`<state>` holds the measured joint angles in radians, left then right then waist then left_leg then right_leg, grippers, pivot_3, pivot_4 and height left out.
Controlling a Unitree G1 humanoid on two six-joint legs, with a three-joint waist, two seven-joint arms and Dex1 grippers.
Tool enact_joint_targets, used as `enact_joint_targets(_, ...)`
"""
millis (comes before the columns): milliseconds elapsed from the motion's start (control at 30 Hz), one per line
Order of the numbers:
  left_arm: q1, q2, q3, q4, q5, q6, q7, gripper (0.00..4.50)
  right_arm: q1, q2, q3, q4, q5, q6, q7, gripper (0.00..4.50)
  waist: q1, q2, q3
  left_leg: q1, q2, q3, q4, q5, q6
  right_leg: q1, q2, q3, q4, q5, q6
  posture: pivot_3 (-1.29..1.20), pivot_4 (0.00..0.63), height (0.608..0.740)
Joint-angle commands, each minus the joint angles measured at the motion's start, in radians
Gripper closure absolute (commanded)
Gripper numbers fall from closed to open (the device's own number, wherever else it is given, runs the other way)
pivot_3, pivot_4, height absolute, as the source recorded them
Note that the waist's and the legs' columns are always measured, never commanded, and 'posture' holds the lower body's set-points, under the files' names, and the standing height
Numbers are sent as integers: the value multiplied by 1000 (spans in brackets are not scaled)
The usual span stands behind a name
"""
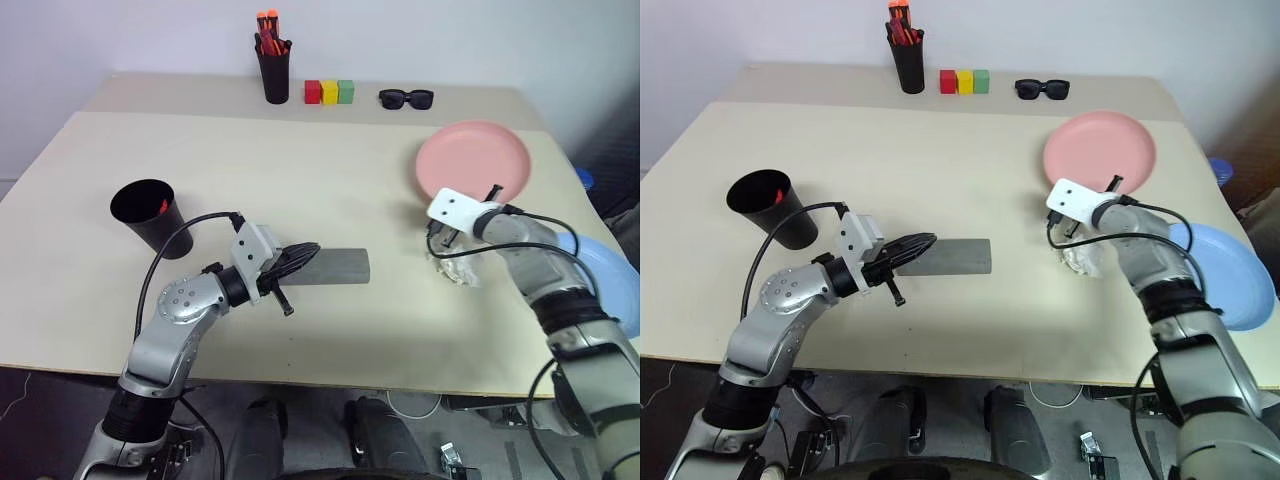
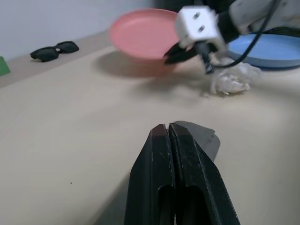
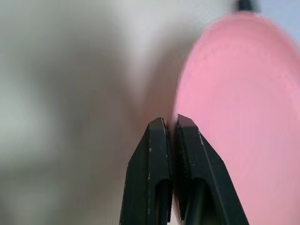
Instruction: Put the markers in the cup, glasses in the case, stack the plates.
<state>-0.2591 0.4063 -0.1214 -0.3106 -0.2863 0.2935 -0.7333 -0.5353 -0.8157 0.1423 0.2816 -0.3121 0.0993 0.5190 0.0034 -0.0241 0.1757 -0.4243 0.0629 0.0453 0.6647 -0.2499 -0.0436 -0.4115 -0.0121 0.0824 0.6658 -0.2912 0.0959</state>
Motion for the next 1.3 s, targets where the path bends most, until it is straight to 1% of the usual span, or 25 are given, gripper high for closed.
enact_joint_targets(33,-58,-20,-25,55,-6,-55,-43,4500,198,-86,-261,-355,174,148,134,4440,8,2,-1,0,0,0,0,0,0,0,0,0,-1,0,0,0,150,732)
enact_joint_targets(67,-75,-29,-38,81,-6,-68,-60,4500,278,-97,-336,-441,220,188,174,4440,9,2,-1,1,0,0,0,0,0,1,0,0,-1,0,0,0,150,732)
enact_joint_targets(100,-86,-34,-45,99,-6,-78,-72,4500,331,-104,-383,-498,248,218,197,4440,8,2,-2,1,0,0,0,0,0,2,0,0,-1,0,0,0,150,732)
enact_joint_targets(200,-129,-57,-73,177,8,-129,-112,4500,518,-125,-548,-599,251,293,233,4440,4,4,-3,3,0,0,0,0,0,4,1,0,-1,0,0,0,150,732)
enact_joint_targets(267,-143,-65,-79,206,12,-150,-125,4500,574,-131,-593,-627,255,323,239,4440,-5,5,-3,5,0,0,1,0,0,5,1,1,-1,0,0,0,150,732)
enact_joint_targets(367,-169,-89,-87,245,3,-177,-151,4500,738,-119,-666,-665,238,342,273,4440,-16,6,-4,6,0,0,0,0,0,6,1,1,-1,0,0,0,150,732)
enact_joint_targets(467,-172,-101,-89,255,-11,-182,-177,4500,815,-114,-683,-663,227,352,270,4440,-23,7,-4,7,0,0,0,0,0,7,1,1,-1,0,0,0,150,732)
enact_joint_targets(533,-163,-102,-91,244,-21,-173,-197,4500,820,-111,-685,-654,254,373,275,4440,-27,8,-5,8,0,1,0,0,0,6,1,3,-1,0,0,0,150,732)
enact_joint_targets(633,-149,-99,-94,231,-20,-170,-208,4500,817,-123,-678,-639,263,379,280,3477,-25,8,-5,10,0,1,0,0,0,8,2,3,0,0,0,0,150,732)
enact_joint_targets(667,-143,-95,-93,225,-20,-167,-209,4500,806,-127,-678,-638,264,380,276,3062,-23,8,-5,10,0,1,0,0,0,8,2,3,0,0,0,0,150,732)
enact_joint_targets(800,-120,-81,-89,200,-18,-157,-206,4500,756,-133,-680,-686,299,375,287,996,-21,8,-5,10,-1,1,0,0,0,8,1,3,-1,0,0,0,150,732)
enact_joint_targets(900,-113,-78,-89,192,-15,-153,-198,4500,694,-112,-658,-734,392,430,316,996,-21,8,-5,10,0,1,0,0,0,8,1,3,-1,0,0,0,150,732)
enact_joint_targets(1000,-111,-78,-89,185,-11,-151,-189,4500,633,-87,-583,-770,448,469,316,996,-21,8,-5,10,0,1,0,0,0,8,2,3,-1,0,0,0,150,732)
enact_joint_targets(1067,-108,-78,-87,173,-7,-149,-176,4500,562,-32,-448,-748,425,465,263,996,-23,6,-6,10,0,0,0,0,0,9,2,3,-1,0,0,0,150,732)
enact_joint_targets(1133,-106,-76,-86,164,-5,-146,-164,4500,521,5,-364,-719,393,453,221,996,-22,6,-6,10,0,0,0,0,0,9,2,3,-1,0,0,0,150,732)
enact_joint_targets(1233,-92,-68,-80,140,-5,-137,-145,4500,489,56,-285,-656,338,416,150,996,-16,6,-6,10,-1,1,-1,0,0,8,1,3,-1,-1,0,0,150,732)
enact_joint_targets(1300,-82,-61,-78,124,-8,-130,-134,4500,486,67,-254,-619,304,383,117,996,-15,6,-6,9,-1,1,0,0,1,8,1,3,-1,-1,0,0,150,732)
